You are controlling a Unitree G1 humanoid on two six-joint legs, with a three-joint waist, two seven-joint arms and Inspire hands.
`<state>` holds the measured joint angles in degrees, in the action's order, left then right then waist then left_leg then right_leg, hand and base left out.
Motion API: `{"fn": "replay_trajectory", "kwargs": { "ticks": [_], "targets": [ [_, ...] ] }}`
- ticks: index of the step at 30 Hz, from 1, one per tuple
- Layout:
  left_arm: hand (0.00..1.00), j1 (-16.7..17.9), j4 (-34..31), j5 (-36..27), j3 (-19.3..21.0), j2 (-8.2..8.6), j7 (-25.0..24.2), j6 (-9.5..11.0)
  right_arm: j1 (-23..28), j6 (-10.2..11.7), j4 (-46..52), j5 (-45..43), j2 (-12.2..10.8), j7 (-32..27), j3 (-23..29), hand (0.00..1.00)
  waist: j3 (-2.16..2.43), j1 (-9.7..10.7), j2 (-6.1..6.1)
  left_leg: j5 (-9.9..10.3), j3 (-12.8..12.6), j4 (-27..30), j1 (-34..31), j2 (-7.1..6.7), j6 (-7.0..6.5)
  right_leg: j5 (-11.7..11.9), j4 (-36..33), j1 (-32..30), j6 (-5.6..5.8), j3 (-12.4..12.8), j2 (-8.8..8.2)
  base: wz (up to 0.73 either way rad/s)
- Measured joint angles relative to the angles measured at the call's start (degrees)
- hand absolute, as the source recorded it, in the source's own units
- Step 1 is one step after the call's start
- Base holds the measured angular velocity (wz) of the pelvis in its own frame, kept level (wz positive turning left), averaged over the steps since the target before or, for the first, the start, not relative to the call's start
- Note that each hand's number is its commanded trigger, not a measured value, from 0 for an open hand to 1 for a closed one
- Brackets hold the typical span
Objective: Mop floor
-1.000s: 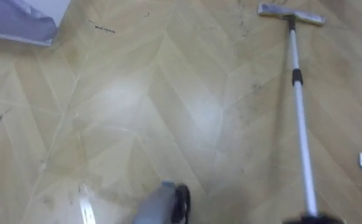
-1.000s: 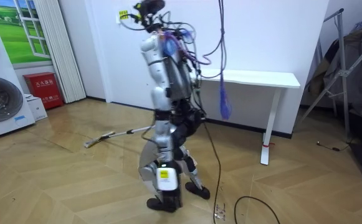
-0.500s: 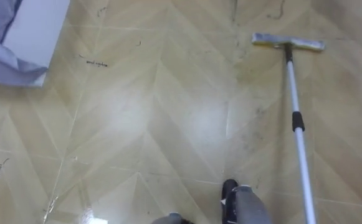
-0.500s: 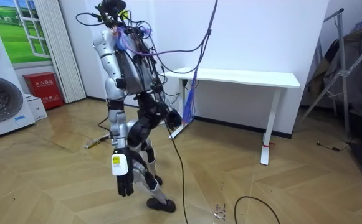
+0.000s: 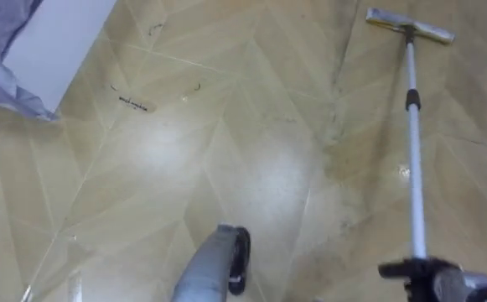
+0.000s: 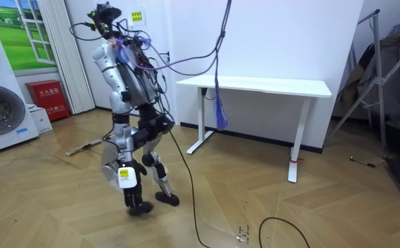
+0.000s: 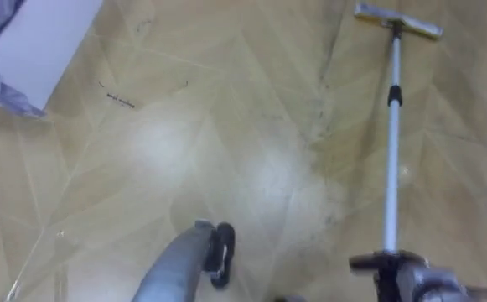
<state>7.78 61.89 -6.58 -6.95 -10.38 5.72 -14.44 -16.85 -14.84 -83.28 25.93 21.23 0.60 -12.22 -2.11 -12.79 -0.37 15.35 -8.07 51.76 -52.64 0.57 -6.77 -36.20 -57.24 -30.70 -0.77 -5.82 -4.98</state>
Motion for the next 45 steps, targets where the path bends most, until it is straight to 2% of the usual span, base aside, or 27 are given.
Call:
{"fn": "replay_trajectory", "kwargs": {
  "ticks": [1,2,3,4,7,9,11,13,14,16,17,18,19,20,21,22,24,26,28,30,32,35,36,38,39,42,45],
  "targets": [
    [0.00,-1.3,0.1,0.0,0.0,0.23,0.1,0.0,2.9,0.0,-1.0,0.1,0.0,-0.1,-0.1,1.00,0.18,0.6,0.28,1.9,-0.7,0.0,2.2,-2.38,-1.28,2.5,-4.7,-0.4,2.50,1.1,-1.83,0.61],
    [0.00,-1.9,-0.1,0.0,0.0,0.55,0.3,0.8,5.7,0.1,-2.1,-0.1,0.1,-0.8,-0.1,1.00,0.95,2.5,1.18,3.5,-0.7,0.0,4.0,-4.67,-2.28,6.9,-10.0,-1.4,3.26,2.6,-3.03,0.72],
    [0.00,-2.1,-0.8,0.0,0.1,0.85,0.4,1.5,8.7,0.2,-2.1,-0.4,0.2,-2.0,-0.1,1.00,1.79,3.7,2.78,5.1,0.2,-0.1,5.8,-6.18,-2.79,12.7,-14.2,-2.6,3.31,4.7,-2.62,0.58],
    [0.00,-2.3,-1.0,0.1,0.1,0.93,0.6,1.8,10.1,0.4,-2.1,-0.4,0.1,-2.6,0.0,1.00,2.06,4.2,3.51,5.8,0.8,-0.4,6.8,-6.56,-2.92,14.5,-16.2,-3.4,3.12,5.4,-2.26,0.27],
    [0.00,-3.6,-1.4,0.6,0.2,1.14,2.9,2.3,13.5,0.6,-1.5,-0.6,-1.7,-5.5,0.1,1.00,1.75,6.4,5.64,7.1,4.2,-3.2,10.7,-7.81,-2.46,13.3,-17.0,-11.5,2.55,6.8,-0.03,-0.04],
    [0.00,-3.6,-1.3,2.0,0.3,1.69,3.9,2.2,15.1,0.6,-1.5,-0.5,-3.3,-6.5,0.1,1.00,1.99,7.8,6.39,7.2,6.0,-5.7,13.1,-7.79,-2.21,12.9,-8.1,-15.3,2.62,6.5,0.57,0.01],
    [0.00,-3.4,-1.2,2.2,0.0,1.95,4.1,1.4,17.5,0.3,-1.4,-0.4,-5.6,-7.4,0.1,1.00,1.84,8.4,5.59,8.3,6.7,-8.6,17.1,-7.82,-0.58,15.4,9.0,-15.9,1.77,5.6,0.06,0.03],
    [0.00,-2.9,-1.0,2.2,0.1,2.48,4.5,0.0,18.4,-0.4,-0.7,-0.7,-6.1,-7.4,0.7,1.00,1.48,8.1,4.94,10.6,7.6,-7.2,19.1,-6.84,0.90,19.4,10.7,-14.9,0.19,4.0,0.50,-0.06],
    [0.00,-2.8,-0.7,1.8,0.2,2.62,4.6,-0.6,18.1,-1.4,-0.2,-0.8,-6.2,-7.6,1.1,1.00,1.58,7.5,4.96,11.4,7.8,-4.4,19.2,-5.94,2.15,18.5,10.0,-13.7,-0.86,3.3,1.26,0.00],
    [0.00,-2.5,-0.2,-0.9,0.2,2.14,5.1,-1.0,15.5,-2.7,-0.4,-1.0,-5.8,-8.1,2.0,1.00,1.24,7.2,4.13,9.8,7.0,5.2,16.3,-4.25,5.00,15.5,7.2,-12.7,-2.06,2.7,2.22,-0.04],
    [0.00,-2.1,-0.4,-2.8,0.0,1.36,5.5,-1.3,12.8,-4.0,-0.2,-1.4,-5.2,-8.0,2.4,1.00,1.32,6.0,2.90,6.3,5.6,13.3,13.0,-2.67,7.33,13.5,4.7,-12.6,-2.79,3.2,3.07,-0.32],
    [0.00,-1.3,-0.7,-4.0,-0.2,0.75,6.0,-1.3,8.9,-4.8,-0.2,-1.4,-4.0,-8.0,2.3,1.00,1.29,4.9,1.77,-0.3,5.1,20.5,9.2,-1.78,8.23,12.1,2.8,-12.7,-3.46,3.9,3.72,-0.39],
    [0.00,-1.0,-0.7,-4.7,-0.2,0.50,6.2,-1.2,6.8,-4.8,0.1,-1.2,-3.4,-8.0,2.2,1.00,0.92,4.4,0.53,-4.3,5.0,23.4,7.3,-1.41,8.49,11.5,2.0,-12.8,-3.69,4.4,3.97,-0.34],
    [0.00,0.0,-1.1,-6.1,-0.3,-0.09,6.4,-0.8,2.5,-4.7,1.4,-1.2,-2.0,-7.9,2.1,1.00,0.83,4.2,-0.75,-11.3,5.0,28.1,3.7,-1.35,9.16,10.5,1.1,-12.8,-4.13,5.0,4.38,-0.21],
    [0.00,0.7,-1.4,-6.5,-0.7,-0.44,6.5,-0.6,0.2,-4.5,2.0,-1.2,-1.5,-7.8,2.0,1.00,0.76,4.0,-1.15,-11.5,4.9,30.1,2.0,-1.11,9.15,10.3,0.8,-12.8,-4.29,5.2,4.71,-0.32],
    [0.00,1.8,-2.2,-6.6,-0.8,-0.89,6.5,-0.5,-3.5,-3.7,2.9,-1.0,-0.5,-7.5,1.9,1.00,0.66,3.0,-1.33,-10.2,5.0,31.4,-0.9,0.05,8.50,9.9,0.4,-12.6,-4.51,5.9,5.65,-0.40],
    [0.00,3.1,-2.7,-6.2,-0.9,-0.98,6.4,-0.5,-8.2,-2.2,3.6,-0.4,0.0,-7.2,1.1,1.00,0.31,1.4,-1.84,-6.3,5.0,24.2,-2.3,0.87,8.00,9.6,1.1,-11.4,-4.50,6.1,6.71,-0.25],
    [0.00,4.3,-3.4,-6.3,-0.9,-1.01,5.6,-0.6,-10.3,-1.2,5.3,2.3,0.0,-6.2,1.8,1.00,0.37,1.5,-1.72,-1.7,5.3,3.0,1.7,0.46,7.09,9.1,4.4,-8.5,-3.75,5.8,6.65,0.28],
    [0.00,3.5,-3.4,-6.2,-0.5,-1.01,4.4,-0.9,-9.4,-1.3,5.0,3.0,0.3,-5.4,3.5,1.00,0.55,2.3,-0.81,0.5,5.0,-3.6,5.2,-0.61,4.84,9.1,7.9,-6.3,-2.66,4.9,5.88,0.54],
    [0.00,1.6,-3.4,-4.9,0.0,-1.09,3.3,-1.4,-4.3,-0.7,4.5,4.2,0.4,-4.3,3.9,1.00,0.60,2.8,0.31,2.0,2.3,-6.1,7.7,-0.65,1.40,9.0,9.6,-4.1,-1.54,5.6,5.01,0.50],
    [0.00,-0.2,-3.0,-3.9,-0.1,-0.81,3.1,-1.6,1.4,0.0,2.4,5.1,0.5,-3.9,3.2,1.00,0.87,3.5,1.27,3.1,1.2,-7.3,10.0,-1.87,0.19,9.2,7.9,-2.8,-1.01,5.5,3.52,0.50],
    [0.00,-0.6,-3.6,-3.8,0.0,-0.18,2.1,-0.3,10.9,-0.1,0.6,2.6,0.7,-4.9,1.5,1.00,1.81,3.8,3.48,5.6,-0.2,-7.5,12.5,-3.24,-1.21,12.4,0.3,-4.5,3.28,5.7,1.79,0.10],
    [0.00,-0.6,-3.6,-3.8,0.0,-0.14,2.1,-0.3,12.6,0.0,0.6,2.3,0.6,-5.5,1.0,1.00,1.84,4.2,3.86,6.1,-0.3,-7.5,12.9,-3.57,-1.48,13.4,-1.6,-5.0,3.27,6.0,1.67,-0.03],
    [0.00,-0.1,-4.0,-1.5,0.0,0.16,2.1,0.0,17.4,0.0,0.8,0.5,-0.8,-7.6,0.9,1.00,1.99,6.3,5.71,7.5,0.7,-7.6,13.8,-4.41,-2.20,18.5,-8.6,-9.9,3.23,7.8,2.14,-0.09],
    [0.00,-0.1,-4.0,-0.6,0.0,0.21,2.1,0.1,17.9,0.0,0.8,0.4,-1.4,-8.2,0.9,1.00,2.09,6.4,5.85,7.5,0.7,-7.9,14.0,-4.38,-2.23,18.3,-8.8,-11.4,3.27,8.2,2.23,-0.51],
    [0.00,0.2,-3.4,0.0,-0.2,1.52,2.6,0.5,18.1,0.0,0.9,-0.9,-4.1,-8.6,1.1,1.00,1.60,7.8,6.35,7.7,2.9,-10.4,16.4,-4.47,-1.88,17.1,-0.1,-16.5,3.02,7.2,3.30,-0.67],
    [0.00,1.0,-3.4,0.0,0.0,2.70,2.6,-0.5,17.6,-1.8,1.1,-2.0,-5.3,-8.6,1.2,1.00,1.42,8.1,5.97,9.3,7.1,-11.9,20.6,-5.68,-0.83,19.1,14.4,-16.7,0.61,4.4,3.47,-0.40]
  ]
}}
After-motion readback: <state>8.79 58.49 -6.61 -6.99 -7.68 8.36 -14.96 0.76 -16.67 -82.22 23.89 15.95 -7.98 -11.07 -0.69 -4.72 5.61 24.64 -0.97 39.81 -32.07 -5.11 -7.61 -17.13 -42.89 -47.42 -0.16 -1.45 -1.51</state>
